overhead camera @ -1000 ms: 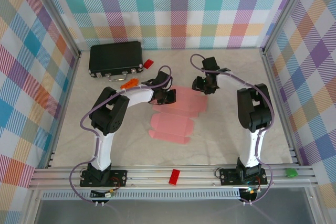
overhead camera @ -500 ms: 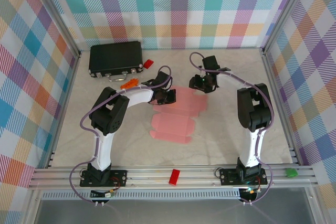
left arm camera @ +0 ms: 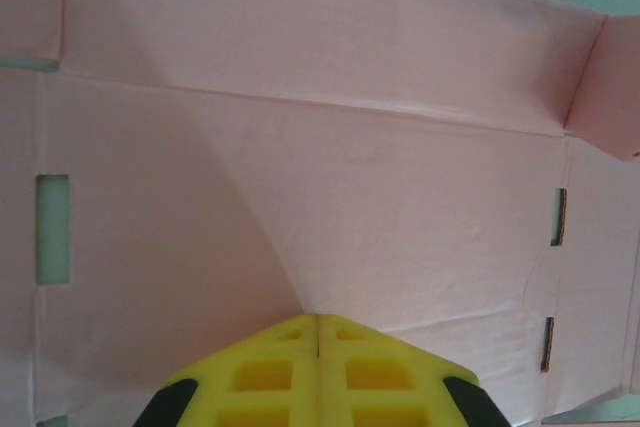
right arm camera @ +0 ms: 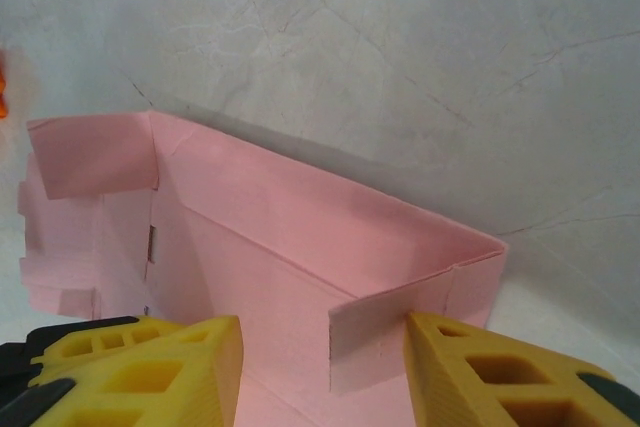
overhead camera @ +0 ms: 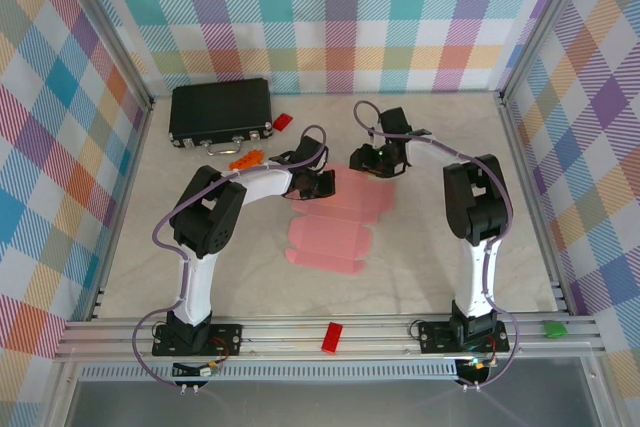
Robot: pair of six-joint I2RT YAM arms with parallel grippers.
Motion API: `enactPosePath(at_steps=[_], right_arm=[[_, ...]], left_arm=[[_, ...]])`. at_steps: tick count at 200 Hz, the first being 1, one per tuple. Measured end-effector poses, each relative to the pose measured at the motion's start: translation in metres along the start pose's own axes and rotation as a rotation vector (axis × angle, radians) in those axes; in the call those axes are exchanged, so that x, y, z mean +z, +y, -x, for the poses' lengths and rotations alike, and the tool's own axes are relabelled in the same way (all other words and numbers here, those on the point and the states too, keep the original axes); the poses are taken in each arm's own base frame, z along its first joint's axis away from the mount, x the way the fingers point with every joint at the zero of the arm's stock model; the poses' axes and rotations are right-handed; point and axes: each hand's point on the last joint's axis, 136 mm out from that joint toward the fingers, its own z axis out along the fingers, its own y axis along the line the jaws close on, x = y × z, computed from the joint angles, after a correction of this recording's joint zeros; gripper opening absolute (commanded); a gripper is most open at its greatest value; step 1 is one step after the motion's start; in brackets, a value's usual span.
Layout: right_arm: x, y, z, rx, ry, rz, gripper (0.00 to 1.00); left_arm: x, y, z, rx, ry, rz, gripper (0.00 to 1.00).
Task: Fold the paper box
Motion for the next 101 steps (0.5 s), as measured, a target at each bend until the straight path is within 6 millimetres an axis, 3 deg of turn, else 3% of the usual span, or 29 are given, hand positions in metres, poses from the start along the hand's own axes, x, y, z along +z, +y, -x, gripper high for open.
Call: enactPosePath(at_steps=[101], right_arm=[[0.015, -0.002, 0.007, 0.012, 0.023, 0.005, 0.46]], left_arm=[[0.0, -0.001, 0.0, 0.0, 0.001, -0.003, 0.0]])
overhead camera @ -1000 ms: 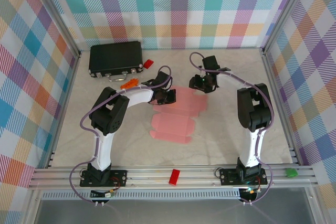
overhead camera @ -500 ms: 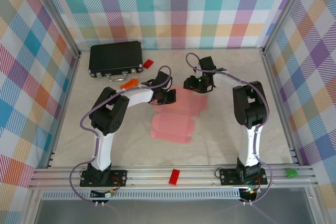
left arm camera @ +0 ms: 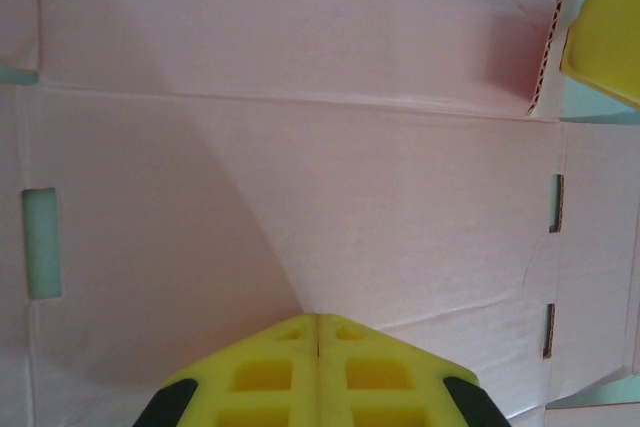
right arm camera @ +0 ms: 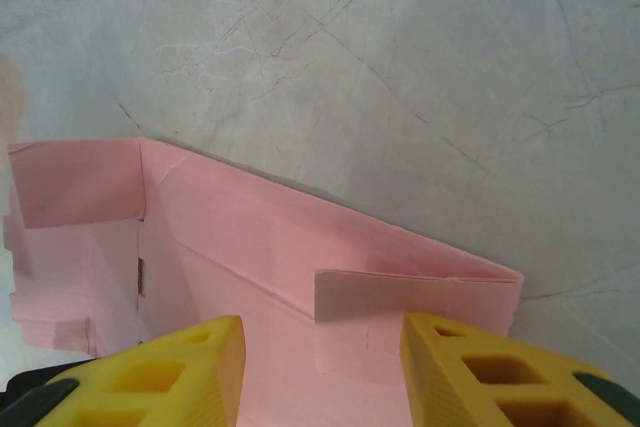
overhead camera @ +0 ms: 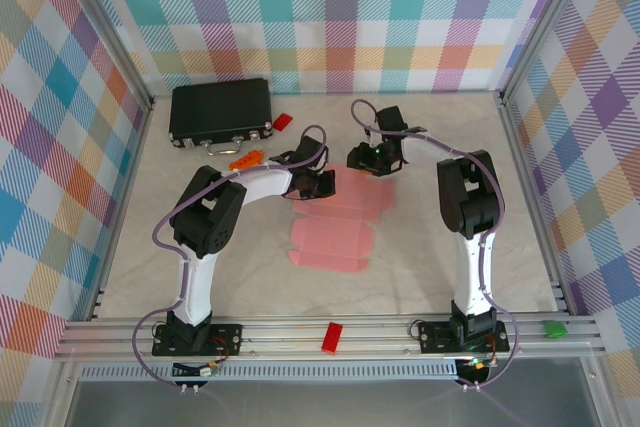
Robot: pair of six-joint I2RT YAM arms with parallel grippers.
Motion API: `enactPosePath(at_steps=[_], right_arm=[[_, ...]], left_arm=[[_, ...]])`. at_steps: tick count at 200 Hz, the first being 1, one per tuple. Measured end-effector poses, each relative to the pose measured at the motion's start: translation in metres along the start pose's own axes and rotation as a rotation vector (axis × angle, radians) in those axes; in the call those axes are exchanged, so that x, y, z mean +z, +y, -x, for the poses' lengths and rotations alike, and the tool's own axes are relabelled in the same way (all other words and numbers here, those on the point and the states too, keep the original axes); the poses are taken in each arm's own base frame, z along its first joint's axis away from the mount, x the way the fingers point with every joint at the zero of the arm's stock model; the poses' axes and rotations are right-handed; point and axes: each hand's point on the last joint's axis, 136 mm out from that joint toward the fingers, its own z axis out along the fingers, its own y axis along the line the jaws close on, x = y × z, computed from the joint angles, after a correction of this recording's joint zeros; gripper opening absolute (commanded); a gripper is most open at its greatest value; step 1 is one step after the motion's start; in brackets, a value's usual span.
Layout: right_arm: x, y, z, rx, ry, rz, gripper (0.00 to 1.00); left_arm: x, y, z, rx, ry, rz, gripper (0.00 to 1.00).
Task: Fold the paper box
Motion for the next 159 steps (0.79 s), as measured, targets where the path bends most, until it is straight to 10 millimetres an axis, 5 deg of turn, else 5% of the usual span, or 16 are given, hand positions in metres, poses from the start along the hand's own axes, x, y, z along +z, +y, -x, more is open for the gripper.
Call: enactPosePath(at_steps=[33, 76, 113, 159], right_arm=[[-0.002, -0.003, -0.001, 0.002, 0.002, -0.018, 0.45], [-0.035, 0.015, 0.006, -0.027, -0.051, -0.021, 0.42], [-0.067, 0.041, -0.001, -0.082, -0.101, -0.007, 0.36], [-0.047, 0.044, -0.052, -0.131, 0.001, -0.046, 0.22]], left_arm=[[-0.001, -0.001, 0.0, 0.001, 0.004, 0.002, 0.0], [-0.011, 0.001, -0.004, 0.008, 0.038, 0.031, 0.19], [-0.059, -0.009, 0.006, 0.039, -0.048, 0.032, 0.38], [-0.114, 0.009, -0.004, 0.04, -0.153, 0.108, 0.49]])
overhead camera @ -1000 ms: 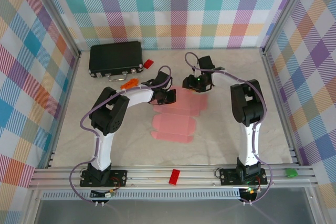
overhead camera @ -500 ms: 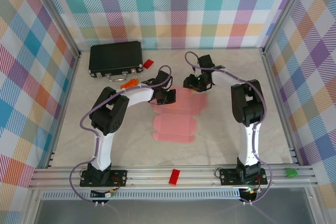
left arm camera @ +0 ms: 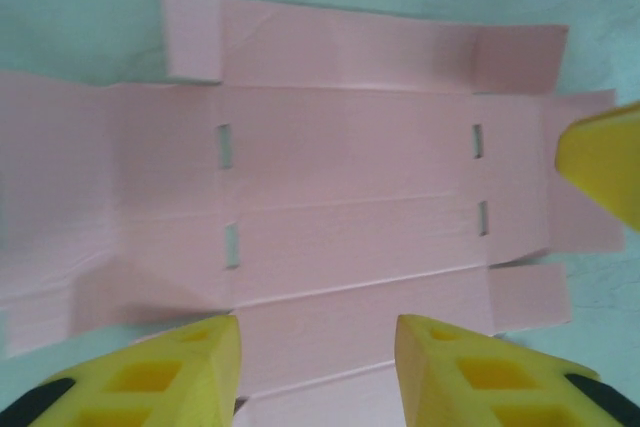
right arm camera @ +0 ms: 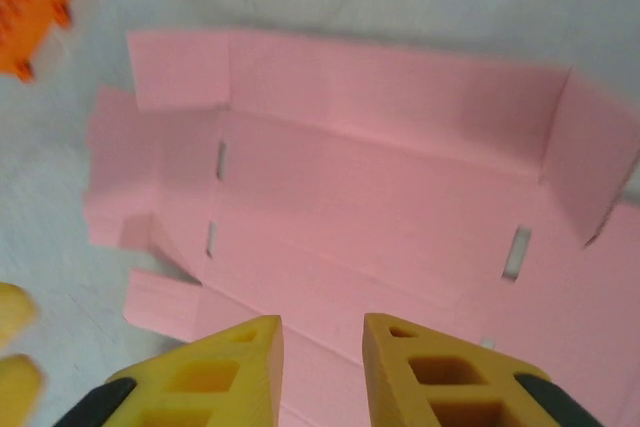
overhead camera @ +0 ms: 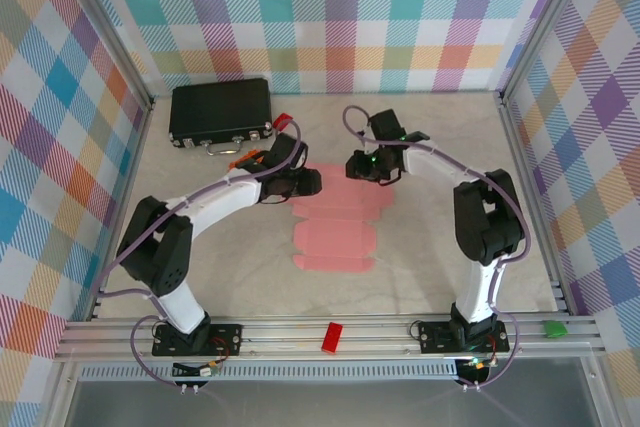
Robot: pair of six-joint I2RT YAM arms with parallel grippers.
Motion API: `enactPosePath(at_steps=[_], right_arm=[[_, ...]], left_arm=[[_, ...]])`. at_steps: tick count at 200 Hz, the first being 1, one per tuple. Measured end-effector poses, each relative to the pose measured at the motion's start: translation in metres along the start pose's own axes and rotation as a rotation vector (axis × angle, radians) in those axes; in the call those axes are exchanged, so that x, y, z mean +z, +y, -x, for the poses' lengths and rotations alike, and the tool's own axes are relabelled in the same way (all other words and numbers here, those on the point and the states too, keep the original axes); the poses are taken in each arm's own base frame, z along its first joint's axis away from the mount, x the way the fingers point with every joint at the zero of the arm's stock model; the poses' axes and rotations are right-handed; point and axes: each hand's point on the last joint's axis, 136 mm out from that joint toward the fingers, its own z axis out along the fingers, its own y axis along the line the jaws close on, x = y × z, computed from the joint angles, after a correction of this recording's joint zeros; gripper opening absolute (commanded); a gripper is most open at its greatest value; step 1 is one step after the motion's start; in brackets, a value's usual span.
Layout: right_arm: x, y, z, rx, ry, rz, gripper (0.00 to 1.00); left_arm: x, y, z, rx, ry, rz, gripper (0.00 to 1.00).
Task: Fold the paper box
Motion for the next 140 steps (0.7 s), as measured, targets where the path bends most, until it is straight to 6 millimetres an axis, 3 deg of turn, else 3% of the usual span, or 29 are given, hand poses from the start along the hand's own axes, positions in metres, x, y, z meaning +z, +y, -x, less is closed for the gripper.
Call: enactPosePath(at_steps=[18, 51, 140], right_arm=[[0.01, 0.003, -0.021, -0.011, 0.049, -0.012, 0.17], [0.021, 0.011, -0.04, -0.037, 0.091, -0.019, 0.12], [0.049, -0.006, -0.064, -0.005, 0.156, -0.068, 0.07]], left_arm=[[-0.002, 0.02, -0.014, -0.008, 0.009, 0.063, 0.53], [0.005, 0.049, -0.038, -0.033, 0.062, 0.128, 0.53], [0.041, 0.051, -0.059, -0.085, 0.162, 0.091, 0.5]])
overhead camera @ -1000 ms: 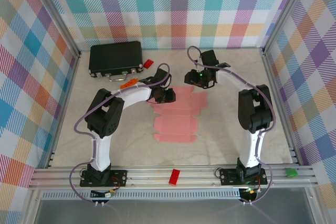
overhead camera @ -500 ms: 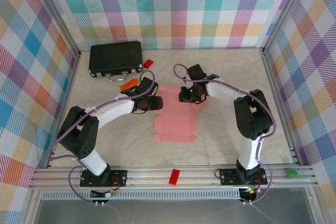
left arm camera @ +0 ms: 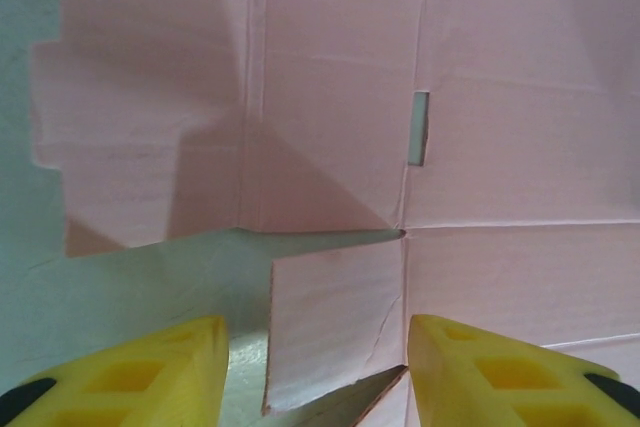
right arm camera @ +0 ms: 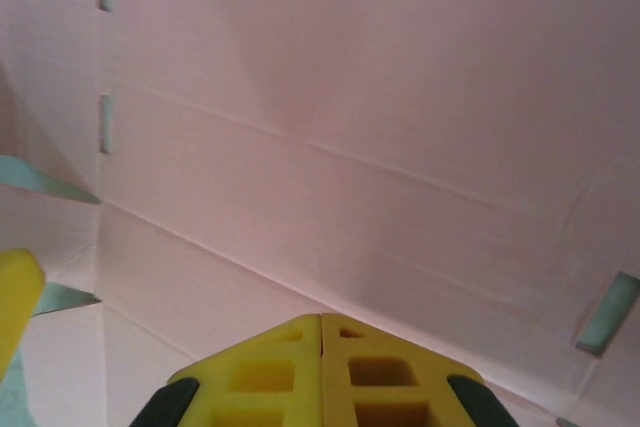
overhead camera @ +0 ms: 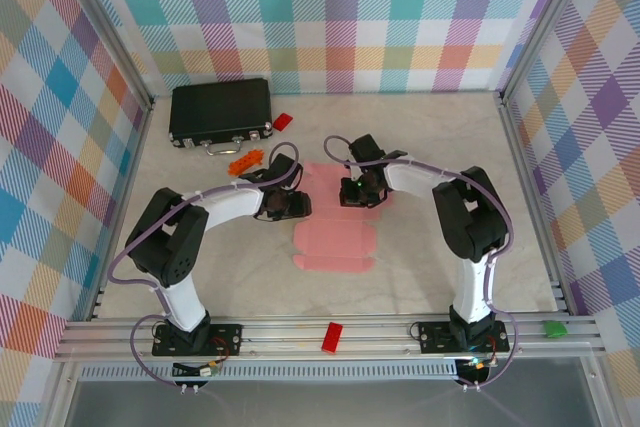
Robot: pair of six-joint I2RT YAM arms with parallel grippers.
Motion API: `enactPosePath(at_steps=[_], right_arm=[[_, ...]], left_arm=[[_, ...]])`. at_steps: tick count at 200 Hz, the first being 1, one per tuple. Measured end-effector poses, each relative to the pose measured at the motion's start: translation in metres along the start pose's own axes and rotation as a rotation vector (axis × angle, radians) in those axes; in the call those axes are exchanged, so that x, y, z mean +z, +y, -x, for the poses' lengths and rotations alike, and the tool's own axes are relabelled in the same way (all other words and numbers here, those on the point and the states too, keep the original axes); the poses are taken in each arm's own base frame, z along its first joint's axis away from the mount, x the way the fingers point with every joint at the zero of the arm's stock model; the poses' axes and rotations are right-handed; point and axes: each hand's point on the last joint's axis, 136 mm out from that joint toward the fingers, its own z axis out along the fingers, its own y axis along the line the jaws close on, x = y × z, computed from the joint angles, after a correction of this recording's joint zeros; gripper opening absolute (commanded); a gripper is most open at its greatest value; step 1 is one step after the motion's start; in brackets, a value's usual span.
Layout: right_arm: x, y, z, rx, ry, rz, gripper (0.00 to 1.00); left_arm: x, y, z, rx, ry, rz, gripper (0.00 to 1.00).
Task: Fold the paper box
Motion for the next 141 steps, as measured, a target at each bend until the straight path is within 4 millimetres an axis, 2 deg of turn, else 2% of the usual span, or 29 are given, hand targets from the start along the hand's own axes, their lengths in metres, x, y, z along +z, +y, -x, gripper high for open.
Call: enactPosePath(at_steps=[20, 43, 87, 141], right_arm=[[0.007, -0.004, -0.007, 0.006, 0.023, -0.009, 0.07], [0.008, -0.002, -0.006, 0.001, 0.015, -0.004, 0.07], [0.009, 0.0, -0.005, 0.003, 0.013, -0.001, 0.07], [0.01, 0.0, -0.005, 0.015, 0.012, 0.0, 0.07]], left_arm=[[0.0, -0.004, 0.001, 0.001, -0.001, -0.018, 0.49], [-0.001, -0.01, 0.004, 0.004, -0.009, -0.05, 0.44], [-0.001, -0.02, 0.007, 0.021, -0.015, -0.1, 0.31], [-0.003, -0.032, 0.006, 0.043, -0.003, -0.154, 0.29]])
